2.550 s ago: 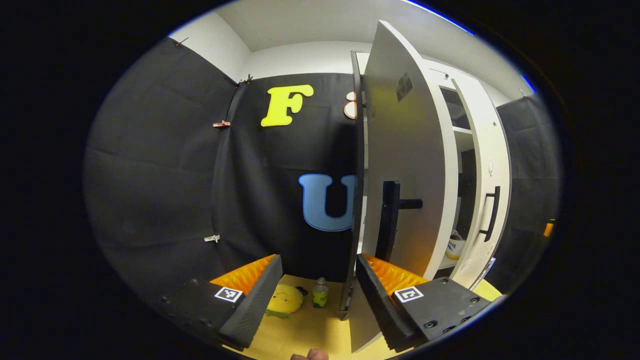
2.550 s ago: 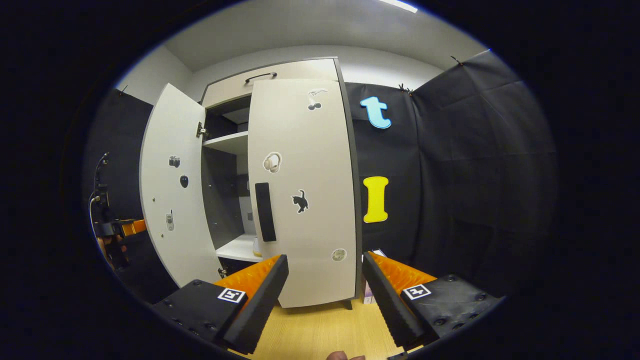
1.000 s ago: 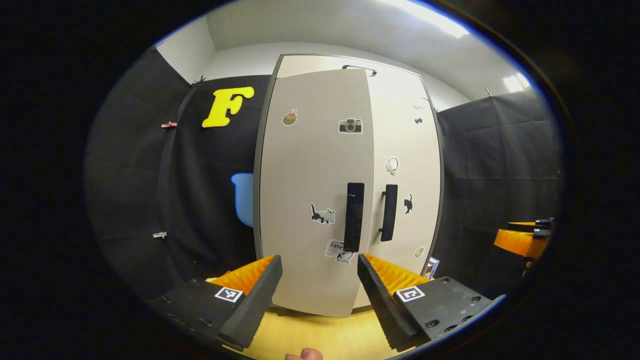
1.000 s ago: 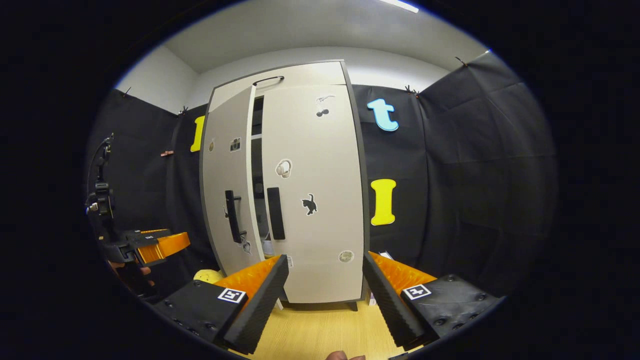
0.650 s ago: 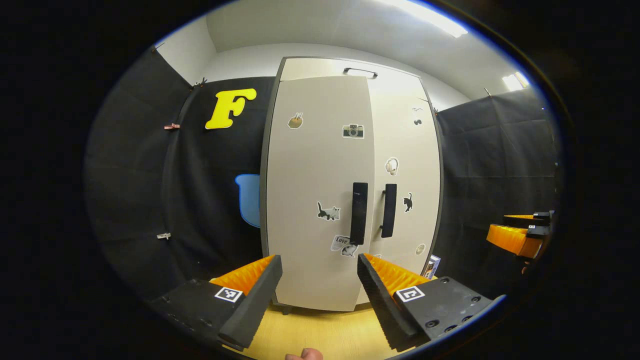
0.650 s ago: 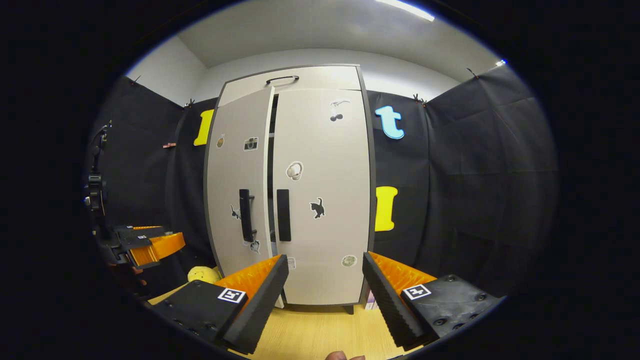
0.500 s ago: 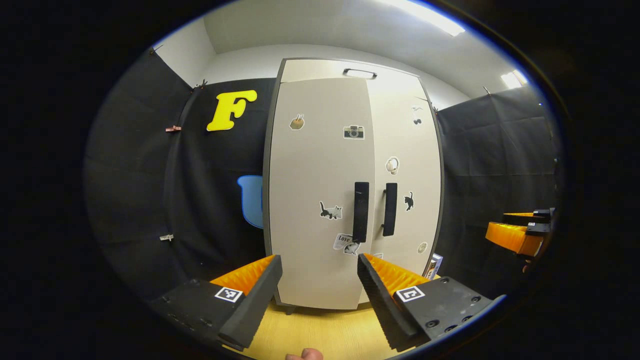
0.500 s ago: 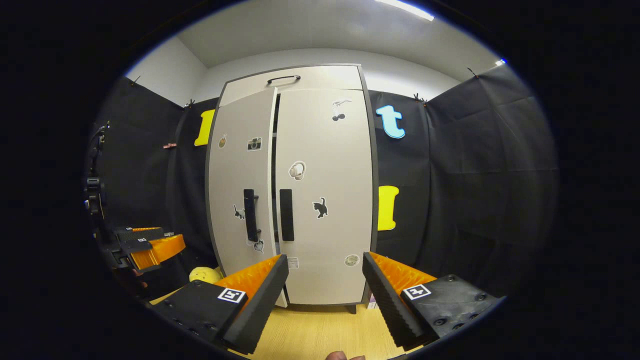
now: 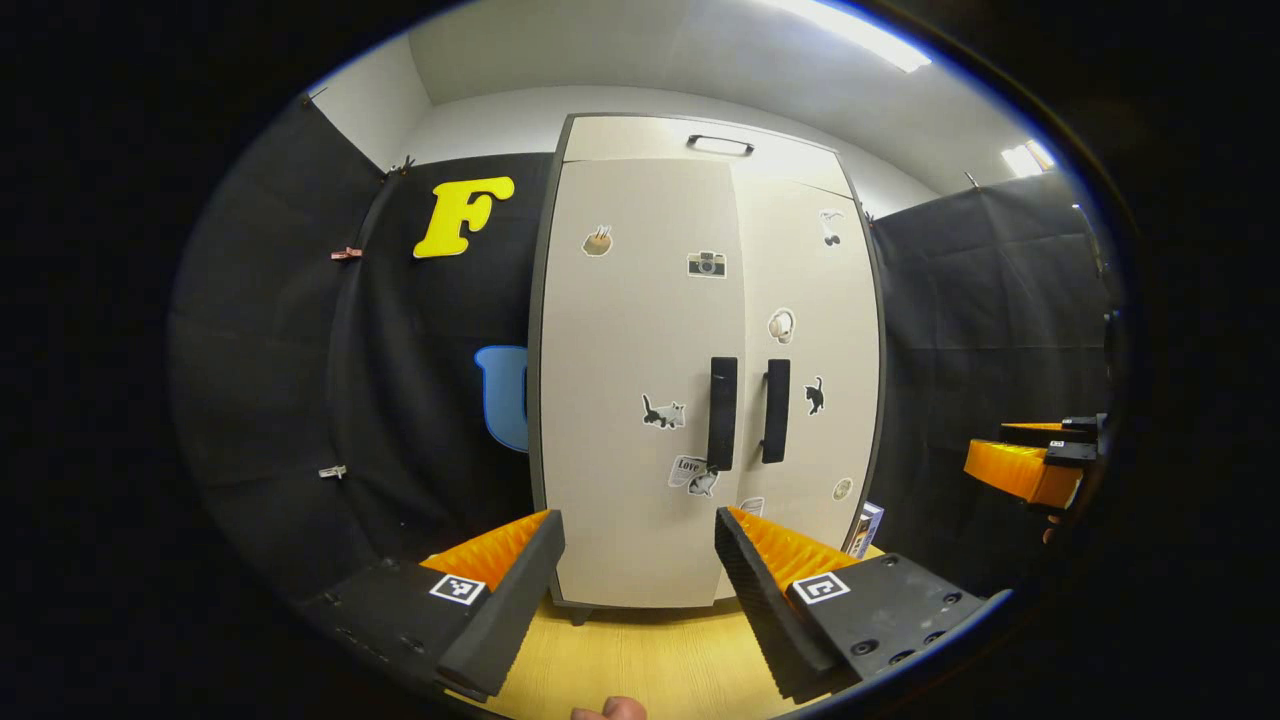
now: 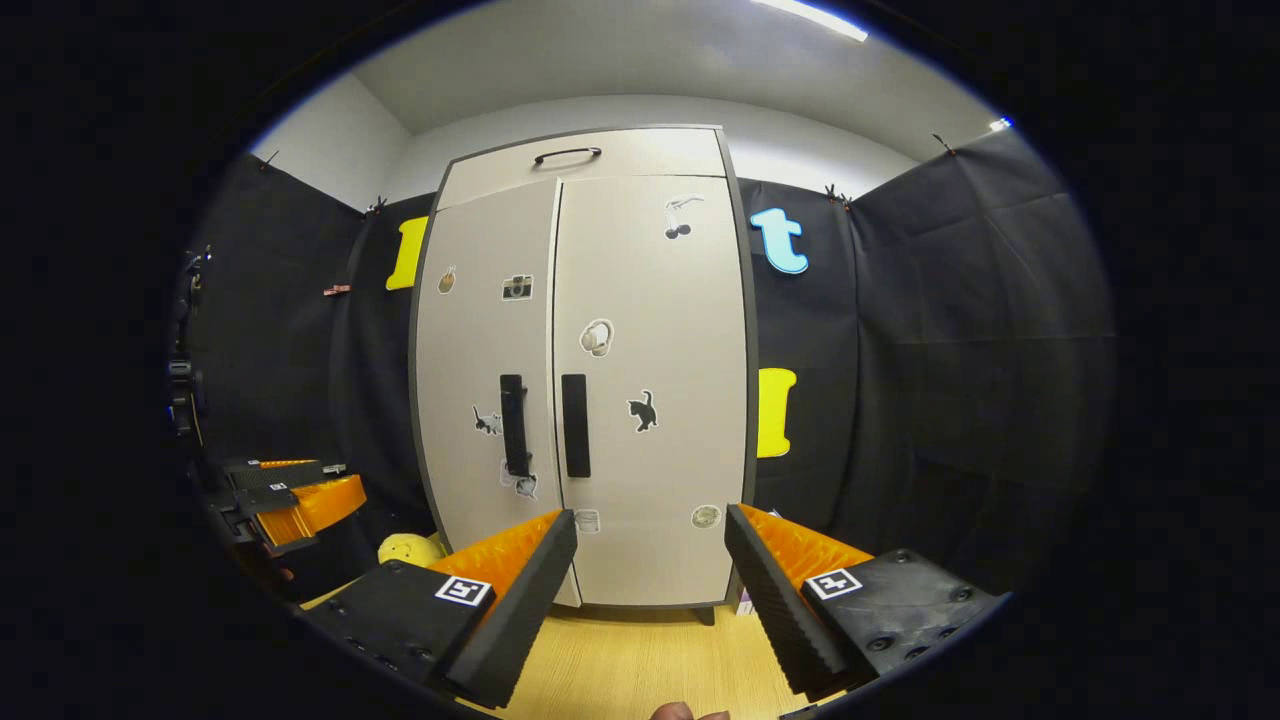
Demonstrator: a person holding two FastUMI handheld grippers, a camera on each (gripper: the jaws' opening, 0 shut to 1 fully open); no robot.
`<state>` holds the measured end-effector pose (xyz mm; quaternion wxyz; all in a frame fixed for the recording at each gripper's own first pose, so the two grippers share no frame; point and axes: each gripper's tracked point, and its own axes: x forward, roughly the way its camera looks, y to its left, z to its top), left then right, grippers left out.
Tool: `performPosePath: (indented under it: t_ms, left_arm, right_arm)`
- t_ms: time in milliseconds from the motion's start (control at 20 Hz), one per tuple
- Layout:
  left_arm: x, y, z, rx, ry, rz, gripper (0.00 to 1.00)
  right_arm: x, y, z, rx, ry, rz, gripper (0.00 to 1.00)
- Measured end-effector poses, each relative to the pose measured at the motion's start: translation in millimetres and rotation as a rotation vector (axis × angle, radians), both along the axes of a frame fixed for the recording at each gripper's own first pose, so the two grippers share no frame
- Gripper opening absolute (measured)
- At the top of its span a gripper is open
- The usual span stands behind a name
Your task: Grab one shoe with the right hand and put it into the shoe cabinet, grab the other shoe with the left hand and put it into the shoe cabinet; then close the right door with the right hand and the left door with the left hand.
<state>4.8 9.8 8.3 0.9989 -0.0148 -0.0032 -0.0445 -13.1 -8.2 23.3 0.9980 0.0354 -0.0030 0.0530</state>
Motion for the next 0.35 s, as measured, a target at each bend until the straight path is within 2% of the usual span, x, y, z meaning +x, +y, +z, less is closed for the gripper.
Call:
performPosePath:
  t_ms: [350]
  left_arm:
    - [0.3,-0.1,-0.6,0.002,0.001,-0.001,0.95]
  right_arm:
    - [-2.1,1.1,-1.6,-0.002,0.004,0.005,0.98]
